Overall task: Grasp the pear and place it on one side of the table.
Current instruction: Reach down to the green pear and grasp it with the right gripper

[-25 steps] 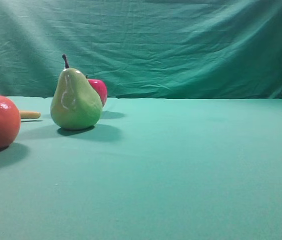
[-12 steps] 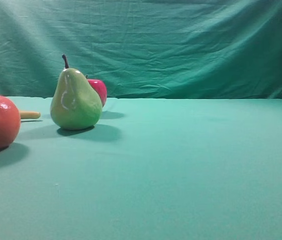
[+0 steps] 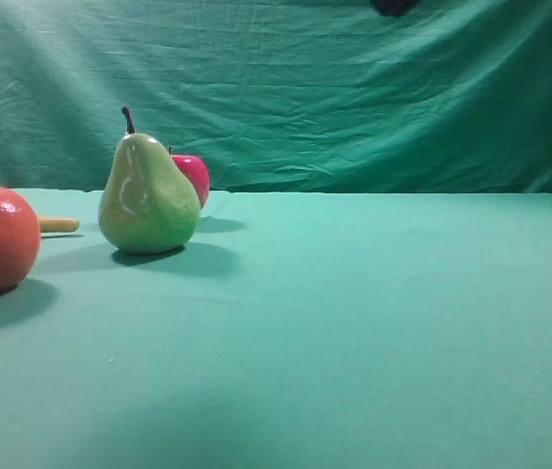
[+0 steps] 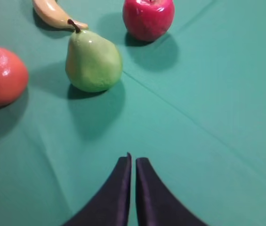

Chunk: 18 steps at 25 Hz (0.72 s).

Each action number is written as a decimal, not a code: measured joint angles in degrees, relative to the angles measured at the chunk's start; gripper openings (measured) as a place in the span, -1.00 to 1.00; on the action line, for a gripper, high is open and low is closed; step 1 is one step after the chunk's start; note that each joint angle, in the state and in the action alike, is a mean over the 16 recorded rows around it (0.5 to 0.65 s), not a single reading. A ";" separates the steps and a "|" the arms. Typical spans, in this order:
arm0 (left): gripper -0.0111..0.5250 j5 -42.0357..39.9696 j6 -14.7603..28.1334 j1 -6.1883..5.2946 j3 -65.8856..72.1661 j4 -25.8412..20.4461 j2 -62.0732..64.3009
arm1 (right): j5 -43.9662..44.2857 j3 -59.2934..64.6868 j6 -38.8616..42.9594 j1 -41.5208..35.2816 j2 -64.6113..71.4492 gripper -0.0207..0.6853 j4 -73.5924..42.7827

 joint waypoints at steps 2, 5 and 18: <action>-0.96 0.00 0.00 0.00 0.00 0.00 0.00 | -0.03 -3.63 -0.78 1.20 4.41 -0.25 0.00; -0.96 0.00 0.00 0.00 0.00 0.00 0.00 | 0.16 -8.62 -1.70 2.59 10.26 0.10 0.00; -0.96 0.00 0.00 0.00 0.00 0.00 0.00 | 1.62 -25.68 -3.84 5.50 30.08 0.94 -0.06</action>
